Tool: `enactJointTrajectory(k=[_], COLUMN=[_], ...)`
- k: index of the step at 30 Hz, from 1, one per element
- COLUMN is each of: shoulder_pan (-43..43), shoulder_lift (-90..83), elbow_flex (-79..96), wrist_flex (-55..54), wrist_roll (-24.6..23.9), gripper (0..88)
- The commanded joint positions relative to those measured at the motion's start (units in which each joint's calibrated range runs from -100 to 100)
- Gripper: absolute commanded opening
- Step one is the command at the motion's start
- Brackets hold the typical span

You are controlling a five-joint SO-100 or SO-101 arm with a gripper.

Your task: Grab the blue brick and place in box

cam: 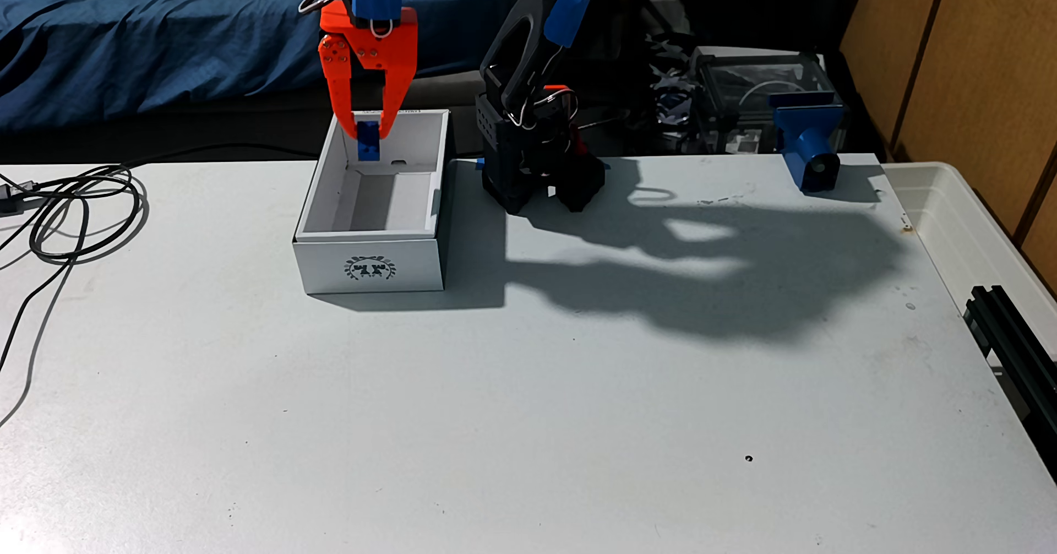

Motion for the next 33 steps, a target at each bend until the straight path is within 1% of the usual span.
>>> enactJointTrajectory(k=[1, 6, 11, 17, 27, 31, 33], shoulder_pan=[1.69, 5.26, 5.48, 5.63, 7.11, 9.05, 10.16], shoulder_lift=[-1.61, -1.52, -2.37, -2.28, -2.28, -2.45, -2.45], elbow_flex=[2.56, 8.15, 16.05, 20.40, 20.22, 18.27, 17.03], wrist_flex=[-4.59, -13.46, -18.98, -19.75, -20.79, -21.56, -20.87], wrist_roll=[2.45, 7.34, 7.71, 7.71, 7.82, 7.92, 8.82], gripper=[1.0, 1.0, 2.4, 12.8, 20.0, 19.9, 19.5])
